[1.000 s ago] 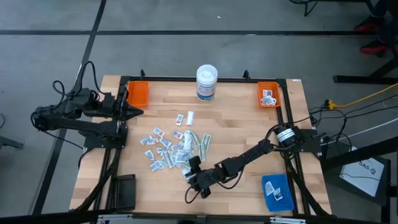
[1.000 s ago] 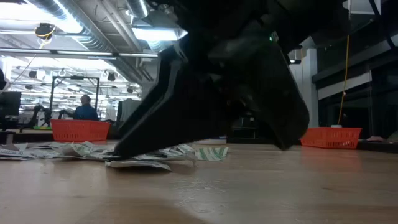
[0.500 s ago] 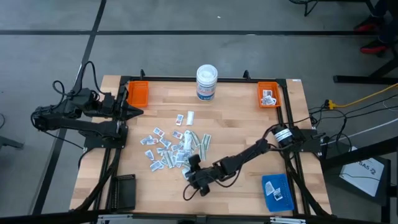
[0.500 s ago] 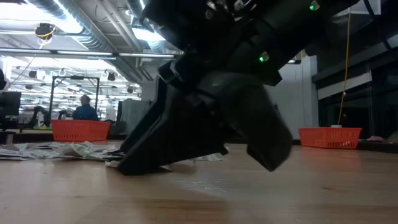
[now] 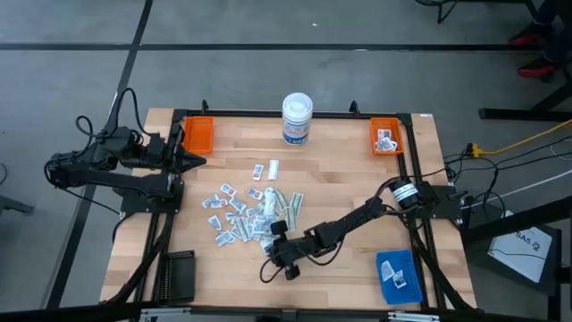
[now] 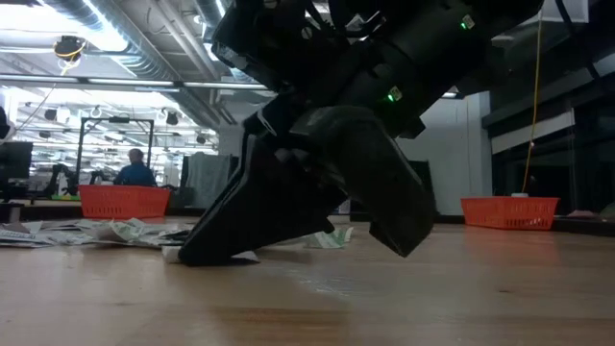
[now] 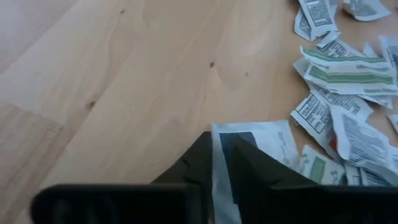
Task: Pick & Place First Aid Supplies
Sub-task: Put the gray towelette pack into the right orange bin
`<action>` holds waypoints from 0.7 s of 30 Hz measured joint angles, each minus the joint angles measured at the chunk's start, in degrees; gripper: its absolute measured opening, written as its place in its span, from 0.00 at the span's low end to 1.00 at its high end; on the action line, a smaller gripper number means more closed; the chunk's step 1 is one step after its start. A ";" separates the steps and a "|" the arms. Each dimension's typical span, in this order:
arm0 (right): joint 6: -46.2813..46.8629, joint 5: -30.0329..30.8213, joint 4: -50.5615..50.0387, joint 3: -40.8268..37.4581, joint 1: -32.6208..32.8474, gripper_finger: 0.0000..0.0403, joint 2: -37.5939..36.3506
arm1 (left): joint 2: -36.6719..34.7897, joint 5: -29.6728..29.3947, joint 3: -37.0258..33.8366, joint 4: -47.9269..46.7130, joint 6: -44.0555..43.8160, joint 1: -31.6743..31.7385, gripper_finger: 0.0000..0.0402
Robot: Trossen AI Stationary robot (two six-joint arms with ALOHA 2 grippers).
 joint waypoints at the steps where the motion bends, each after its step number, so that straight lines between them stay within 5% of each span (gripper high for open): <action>1: 0.40 -0.60 0.00 -0.02 -0.14 0.10 0.00 | 0.02 0.00 0.00 0.00 0.00 -0.02 0.01; 5: 1.69 -1.95 -0.10 -0.07 -0.46 0.02 0.10 | 0.00 -0.01 0.00 0.00 0.00 -0.01 0.01; 21: 3.02 -6.65 -0.66 -0.54 -0.81 0.01 -3.11 | 0.02 0.01 -0.01 0.00 0.00 -0.01 0.01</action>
